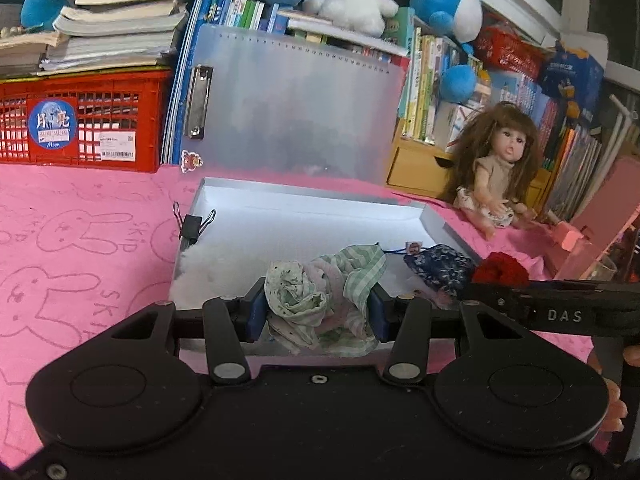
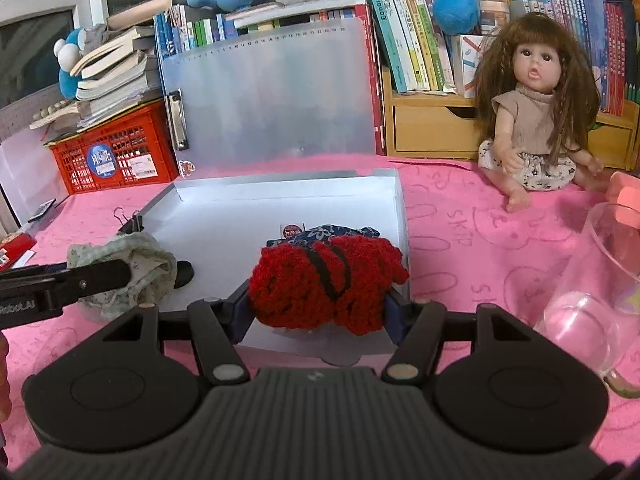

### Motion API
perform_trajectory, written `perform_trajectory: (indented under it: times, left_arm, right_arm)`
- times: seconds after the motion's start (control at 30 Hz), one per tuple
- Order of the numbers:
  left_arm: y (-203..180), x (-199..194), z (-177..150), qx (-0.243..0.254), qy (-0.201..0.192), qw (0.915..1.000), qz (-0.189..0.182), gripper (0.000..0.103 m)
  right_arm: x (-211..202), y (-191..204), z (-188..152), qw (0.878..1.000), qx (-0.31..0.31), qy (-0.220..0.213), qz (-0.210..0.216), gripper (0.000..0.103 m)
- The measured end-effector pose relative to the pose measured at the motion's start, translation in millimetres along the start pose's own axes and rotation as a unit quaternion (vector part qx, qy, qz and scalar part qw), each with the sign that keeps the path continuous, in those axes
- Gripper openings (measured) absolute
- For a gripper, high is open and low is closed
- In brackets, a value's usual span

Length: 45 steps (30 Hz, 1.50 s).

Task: Organize objects
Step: 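Carry the red knitted item and gingham plush over the white box with both tools, then open both tools to drop the knitted item and gingham plush into the box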

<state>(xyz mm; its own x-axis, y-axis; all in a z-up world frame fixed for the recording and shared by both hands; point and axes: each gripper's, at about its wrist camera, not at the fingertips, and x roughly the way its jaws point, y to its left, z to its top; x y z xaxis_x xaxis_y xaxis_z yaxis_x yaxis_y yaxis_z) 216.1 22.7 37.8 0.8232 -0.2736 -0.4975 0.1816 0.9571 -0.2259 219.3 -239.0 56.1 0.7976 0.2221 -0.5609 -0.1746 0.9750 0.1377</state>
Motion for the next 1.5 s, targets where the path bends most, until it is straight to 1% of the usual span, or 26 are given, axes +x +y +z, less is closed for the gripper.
perform_trajectory:
  times: [0.1, 0.27, 0.37, 0.53, 0.7, 0.87, 1.1, 1.27, 1.4, 1.5]
  left_arm:
    - [3, 11, 1, -0.003, 0.007, 1.0000, 0.004, 0.046]
    - [0, 23, 6, 0.017, 0.006, 0.9998, 0.011, 0.046]
    - [0, 30, 11, 0.014, 0.008, 0.9998, 0.013, 0.046]
    - [-1, 43, 18, 0.017, 0.011, 0.9996, 0.018, 0.046]
    - [-5, 56, 25, 0.026, 0.017, 0.9993, 0.021, 0.046]
    - [-3, 72, 27, 0.015, 0.022, 0.9994, 0.021, 0.046]
    - [-5, 85, 27, 0.018, 0.019, 0.9993, 0.027, 0.046]
    - [-7, 85, 26, 0.022, 0.016, 0.9992, 0.030, 0.049]
    - [-6, 82, 26, 0.013, 0.015, 0.9995, 0.025, 0.052]
    - [-7, 77, 25, 0.012, 0.014, 0.9996, 0.020, 0.058]
  right_arm:
    - [7, -2, 2, 1.000, 0.004, 0.003, -0.002, 0.066]
    - [22, -7, 7, 1.000, 0.021, 0.010, -0.001, 0.065]
    - [30, -8, 10, 1.000, 0.023, 0.012, -0.003, 0.065]
    - [42, -7, 14, 1.000, 0.013, 0.018, -0.006, 0.065]
    - [53, -8, 19, 1.000, 0.018, 0.018, 0.001, 0.065]
    - [64, -9, 24, 1.000, 0.009, 0.020, 0.003, 0.065]
    - [73, -10, 26, 1.000, 0.003, 0.023, 0.006, 0.065]
    - [72, -10, 25, 1.000, -0.001, 0.019, 0.010, 0.067]
    - [68, -10, 25, 1.000, 0.002, 0.016, 0.013, 0.070]
    - [64, -9, 24, 1.000, -0.001, 0.013, 0.012, 0.071]
